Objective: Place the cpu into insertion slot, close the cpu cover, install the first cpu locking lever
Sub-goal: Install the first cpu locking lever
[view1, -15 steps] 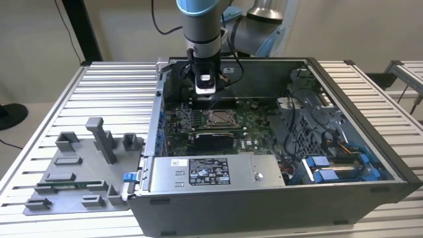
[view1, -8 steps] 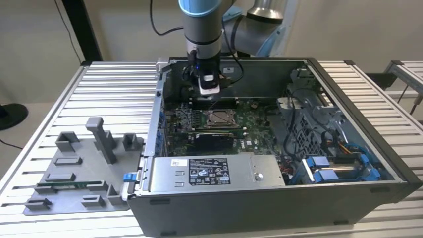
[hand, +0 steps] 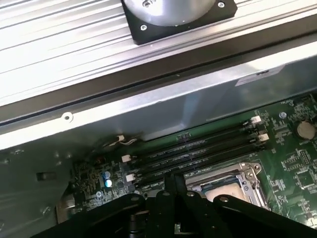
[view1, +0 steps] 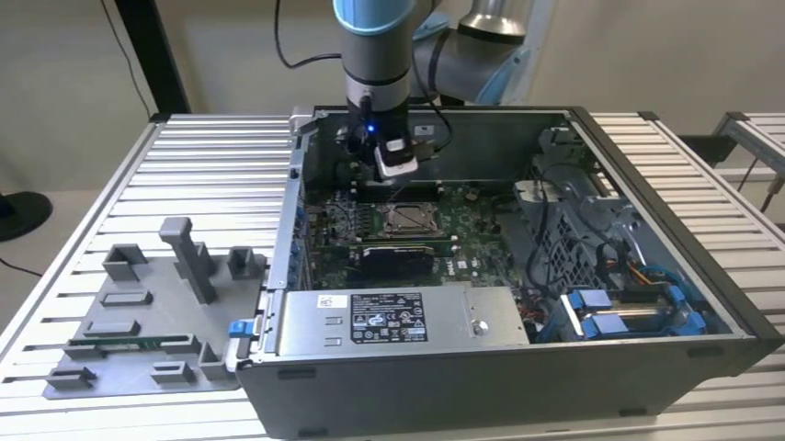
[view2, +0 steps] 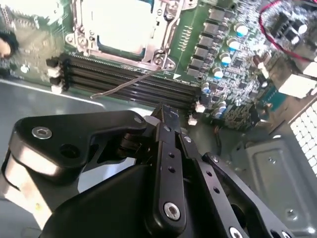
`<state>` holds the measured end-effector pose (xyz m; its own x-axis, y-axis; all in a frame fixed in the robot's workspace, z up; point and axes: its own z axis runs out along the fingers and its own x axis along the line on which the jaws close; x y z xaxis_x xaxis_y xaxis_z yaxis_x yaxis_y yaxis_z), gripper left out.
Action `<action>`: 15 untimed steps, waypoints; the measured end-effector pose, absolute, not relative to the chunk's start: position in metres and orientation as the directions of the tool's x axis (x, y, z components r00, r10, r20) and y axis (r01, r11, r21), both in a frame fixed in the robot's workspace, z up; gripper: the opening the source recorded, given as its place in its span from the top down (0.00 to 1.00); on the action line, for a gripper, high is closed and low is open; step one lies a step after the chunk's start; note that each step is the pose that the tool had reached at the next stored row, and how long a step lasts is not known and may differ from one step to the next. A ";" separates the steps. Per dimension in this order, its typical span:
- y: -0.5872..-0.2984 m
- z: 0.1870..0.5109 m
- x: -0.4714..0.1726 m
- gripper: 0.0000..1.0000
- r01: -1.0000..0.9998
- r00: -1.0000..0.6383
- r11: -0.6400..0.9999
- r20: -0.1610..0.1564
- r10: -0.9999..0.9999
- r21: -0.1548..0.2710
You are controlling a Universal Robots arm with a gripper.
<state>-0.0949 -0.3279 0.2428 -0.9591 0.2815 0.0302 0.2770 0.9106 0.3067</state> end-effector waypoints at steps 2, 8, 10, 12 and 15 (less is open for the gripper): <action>-0.328 0.242 -0.095 1.00 0.242 -0.968 0.919 0.015 0.250 0.311; -0.328 0.241 -0.095 1.00 0.136 -0.989 0.938 -0.016 0.149 0.317; -0.328 0.240 -0.095 1.00 0.101 -0.993 0.943 -0.021 0.114 0.318; -0.328 0.239 -0.095 1.00 0.065 -0.997 0.946 -0.028 0.078 0.318; -0.328 0.238 -0.095 1.00 0.016 -0.999 0.948 -0.042 0.031 0.319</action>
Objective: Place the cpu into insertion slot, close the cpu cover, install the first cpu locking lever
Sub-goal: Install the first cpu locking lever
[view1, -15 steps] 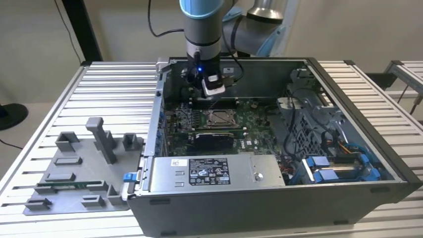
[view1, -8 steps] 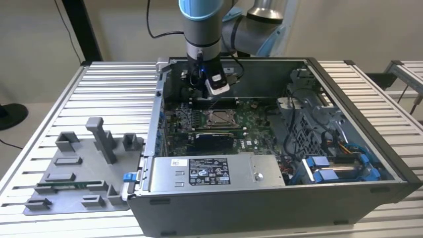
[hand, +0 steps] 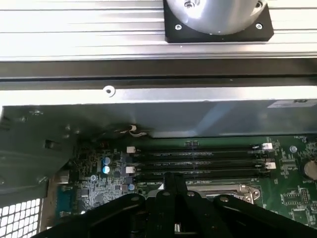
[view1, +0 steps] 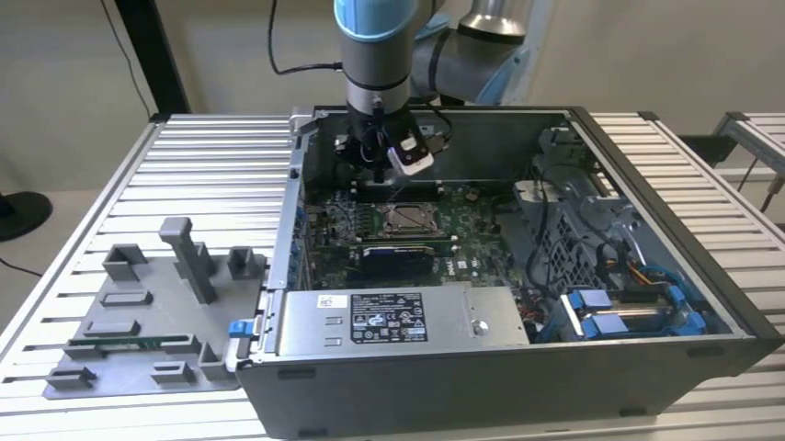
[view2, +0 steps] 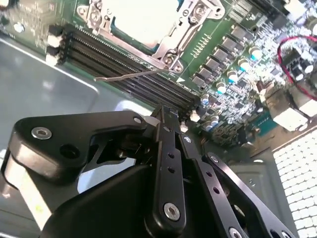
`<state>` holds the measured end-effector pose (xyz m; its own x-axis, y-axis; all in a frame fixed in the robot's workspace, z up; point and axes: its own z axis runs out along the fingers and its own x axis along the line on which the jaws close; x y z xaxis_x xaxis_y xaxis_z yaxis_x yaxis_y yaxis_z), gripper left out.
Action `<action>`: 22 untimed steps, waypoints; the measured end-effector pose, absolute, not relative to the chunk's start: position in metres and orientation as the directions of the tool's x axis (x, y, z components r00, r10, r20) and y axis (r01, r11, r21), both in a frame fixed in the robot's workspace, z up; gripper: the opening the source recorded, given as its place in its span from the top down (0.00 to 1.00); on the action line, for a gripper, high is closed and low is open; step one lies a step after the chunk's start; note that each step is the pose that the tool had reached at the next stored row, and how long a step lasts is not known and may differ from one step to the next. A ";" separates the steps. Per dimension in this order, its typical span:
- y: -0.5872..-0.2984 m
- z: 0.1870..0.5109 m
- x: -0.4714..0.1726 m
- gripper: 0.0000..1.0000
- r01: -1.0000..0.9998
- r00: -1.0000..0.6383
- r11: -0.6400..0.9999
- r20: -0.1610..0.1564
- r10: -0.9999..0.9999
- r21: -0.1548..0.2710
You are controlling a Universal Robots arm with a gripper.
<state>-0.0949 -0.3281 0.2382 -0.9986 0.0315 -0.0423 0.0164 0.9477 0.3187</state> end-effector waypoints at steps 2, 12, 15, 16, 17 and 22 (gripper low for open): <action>-0.329 0.237 -0.095 1.00 -0.010 -0.999 0.948 -0.051 0.007 0.319; -0.335 0.230 -0.094 1.00 -0.042 -0.998 0.935 -0.061 -0.022 0.352; -0.341 0.227 -0.094 1.00 -0.042 -0.998 0.927 -0.061 -0.021 0.373; -0.343 0.226 -0.094 1.00 -0.042 -0.998 0.926 -0.061 -0.020 0.375; -0.344 0.225 -0.093 1.00 -0.042 -0.998 0.925 -0.061 -0.020 0.379; -0.345 0.218 -0.093 1.00 -0.043 -0.998 0.922 -0.061 -0.021 0.384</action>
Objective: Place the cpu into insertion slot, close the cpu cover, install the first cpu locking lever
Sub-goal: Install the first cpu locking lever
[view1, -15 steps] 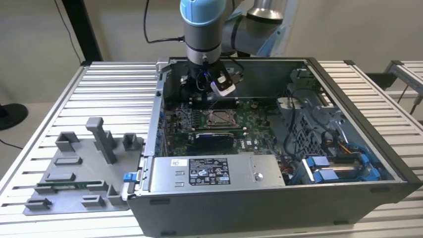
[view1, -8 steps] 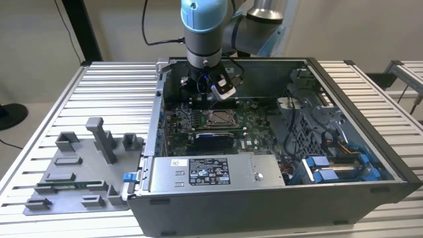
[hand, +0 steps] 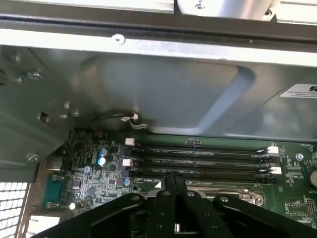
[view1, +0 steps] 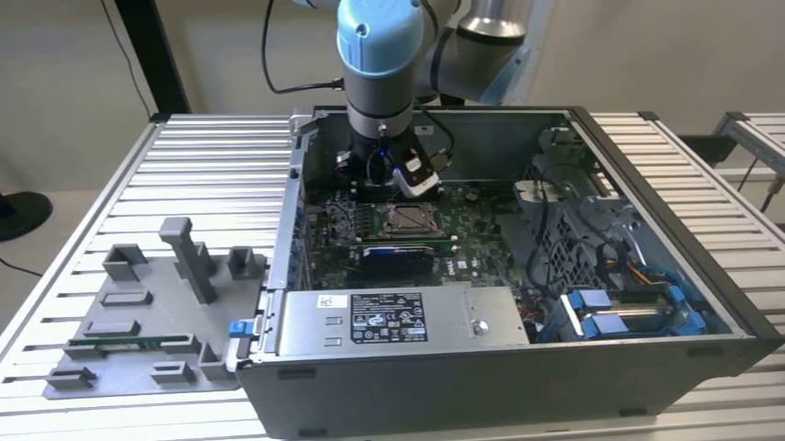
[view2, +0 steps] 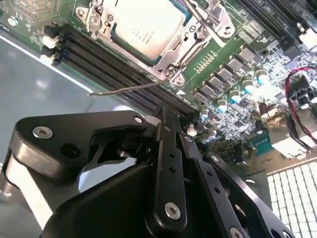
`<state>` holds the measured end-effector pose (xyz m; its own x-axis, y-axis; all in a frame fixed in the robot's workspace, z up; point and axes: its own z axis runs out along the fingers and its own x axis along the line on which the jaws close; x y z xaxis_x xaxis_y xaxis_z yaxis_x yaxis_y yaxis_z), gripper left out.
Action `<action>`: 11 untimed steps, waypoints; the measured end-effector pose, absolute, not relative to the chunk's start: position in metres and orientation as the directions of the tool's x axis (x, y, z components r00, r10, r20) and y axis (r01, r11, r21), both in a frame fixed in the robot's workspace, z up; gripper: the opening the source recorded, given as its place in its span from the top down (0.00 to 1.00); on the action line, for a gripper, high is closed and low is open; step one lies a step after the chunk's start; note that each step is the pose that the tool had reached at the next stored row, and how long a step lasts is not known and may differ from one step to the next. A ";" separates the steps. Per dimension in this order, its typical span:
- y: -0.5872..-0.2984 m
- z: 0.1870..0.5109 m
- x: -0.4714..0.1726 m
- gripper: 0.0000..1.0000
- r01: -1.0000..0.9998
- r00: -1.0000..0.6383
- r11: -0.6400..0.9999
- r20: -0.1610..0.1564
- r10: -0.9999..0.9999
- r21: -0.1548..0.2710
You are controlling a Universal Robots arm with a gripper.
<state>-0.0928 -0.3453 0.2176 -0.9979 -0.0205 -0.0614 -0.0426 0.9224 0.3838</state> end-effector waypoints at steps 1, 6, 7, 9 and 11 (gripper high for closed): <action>-0.345 0.215 -0.093 1.00 -0.044 -0.998 0.922 -0.061 -0.022 0.384; -0.345 0.214 -0.093 1.00 -0.046 -0.998 0.921 -0.061 -0.024 0.386; -0.345 0.213 -0.093 1.00 -0.046 -0.998 0.921 -0.061 -0.024 0.387; -0.345 0.212 -0.092 1.00 -0.046 -0.998 0.919 -0.062 -0.024 0.390; -0.345 0.211 -0.092 1.00 -0.046 -0.998 0.919 -0.062 -0.023 0.393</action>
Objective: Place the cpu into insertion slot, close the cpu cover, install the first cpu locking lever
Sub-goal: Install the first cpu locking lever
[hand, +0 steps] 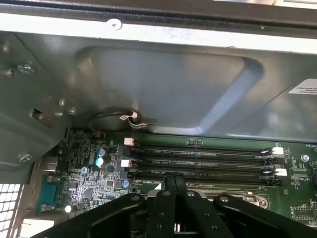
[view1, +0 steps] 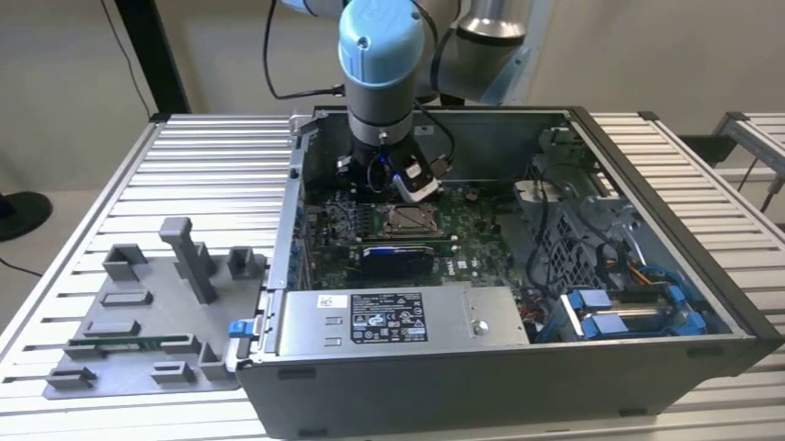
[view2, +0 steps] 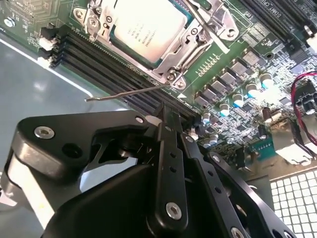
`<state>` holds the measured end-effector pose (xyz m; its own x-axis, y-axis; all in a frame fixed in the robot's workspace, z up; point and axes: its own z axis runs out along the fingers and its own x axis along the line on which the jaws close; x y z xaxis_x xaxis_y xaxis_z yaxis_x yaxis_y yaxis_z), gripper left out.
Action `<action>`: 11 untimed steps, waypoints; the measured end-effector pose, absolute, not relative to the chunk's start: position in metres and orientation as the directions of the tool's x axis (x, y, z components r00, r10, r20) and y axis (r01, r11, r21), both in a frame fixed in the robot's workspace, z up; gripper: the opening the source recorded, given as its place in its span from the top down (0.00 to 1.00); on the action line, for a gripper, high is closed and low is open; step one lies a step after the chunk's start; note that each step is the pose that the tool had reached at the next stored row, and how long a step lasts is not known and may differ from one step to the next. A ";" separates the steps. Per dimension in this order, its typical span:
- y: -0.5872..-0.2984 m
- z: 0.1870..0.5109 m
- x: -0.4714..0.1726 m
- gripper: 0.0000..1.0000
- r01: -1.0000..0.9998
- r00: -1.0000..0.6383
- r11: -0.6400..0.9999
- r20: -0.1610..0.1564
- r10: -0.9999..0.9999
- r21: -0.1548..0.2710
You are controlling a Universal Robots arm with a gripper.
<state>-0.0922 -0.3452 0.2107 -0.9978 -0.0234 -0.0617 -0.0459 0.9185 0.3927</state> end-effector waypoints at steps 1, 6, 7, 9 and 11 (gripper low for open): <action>-0.345 0.210 -0.092 1.00 -0.046 -0.998 0.918 -0.062 -0.023 0.393; -0.345 0.206 -0.089 1.00 -0.046 -0.998 0.918 -0.062 -0.023 0.394; -0.345 0.206 -0.089 1.00 -0.046 -0.998 0.918 -0.062 -0.023 0.395; -0.345 0.204 -0.088 1.00 -0.046 -0.998 0.917 -0.062 -0.023 0.396; -0.345 0.203 -0.088 1.00 -0.046 -0.998 0.917 -0.062 -0.023 0.396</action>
<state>-0.0879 -0.3451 0.2026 -0.9978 -0.0231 -0.0623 -0.0460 0.9169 0.3964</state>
